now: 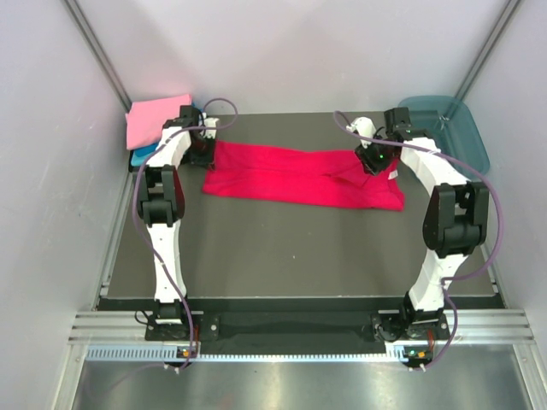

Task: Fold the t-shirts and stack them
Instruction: Fold the tshirt

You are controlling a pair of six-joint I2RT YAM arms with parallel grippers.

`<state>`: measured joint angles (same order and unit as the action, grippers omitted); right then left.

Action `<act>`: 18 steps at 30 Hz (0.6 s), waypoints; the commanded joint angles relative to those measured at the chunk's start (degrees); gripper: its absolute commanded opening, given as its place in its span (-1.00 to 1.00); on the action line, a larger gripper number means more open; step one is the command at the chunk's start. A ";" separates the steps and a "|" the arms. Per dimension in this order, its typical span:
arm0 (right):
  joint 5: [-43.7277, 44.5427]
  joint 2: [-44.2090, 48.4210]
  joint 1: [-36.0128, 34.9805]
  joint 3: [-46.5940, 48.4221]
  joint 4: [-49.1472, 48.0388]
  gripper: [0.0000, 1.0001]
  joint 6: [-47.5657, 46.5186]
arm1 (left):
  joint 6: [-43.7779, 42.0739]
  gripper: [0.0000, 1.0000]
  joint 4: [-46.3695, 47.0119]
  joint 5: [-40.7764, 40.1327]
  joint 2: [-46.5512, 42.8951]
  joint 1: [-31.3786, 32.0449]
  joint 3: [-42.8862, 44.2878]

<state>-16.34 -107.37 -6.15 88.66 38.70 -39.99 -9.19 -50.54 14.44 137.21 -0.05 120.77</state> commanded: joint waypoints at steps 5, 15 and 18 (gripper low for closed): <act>-0.71 -0.38 -1.14 3.27 -1.43 -0.18 0.08 | 0.05 -1.00 2.56 0.33 -5.11 -0.21 5.96; -0.71 -0.12 -1.41 3.01 -1.70 -0.18 0.17 | -0.12 -1.00 2.91 -2.13 -5.20 -0.12 5.88; -0.63 0.06 -1.58 2.92 -1.70 -0.19 0.17 | -0.21 -1.00 3.17 -3.36 -4.76 -0.21 5.97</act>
<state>-16.34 -107.79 -6.72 89.06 38.57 -39.94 -9.17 -49.30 13.06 135.48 -0.05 124.75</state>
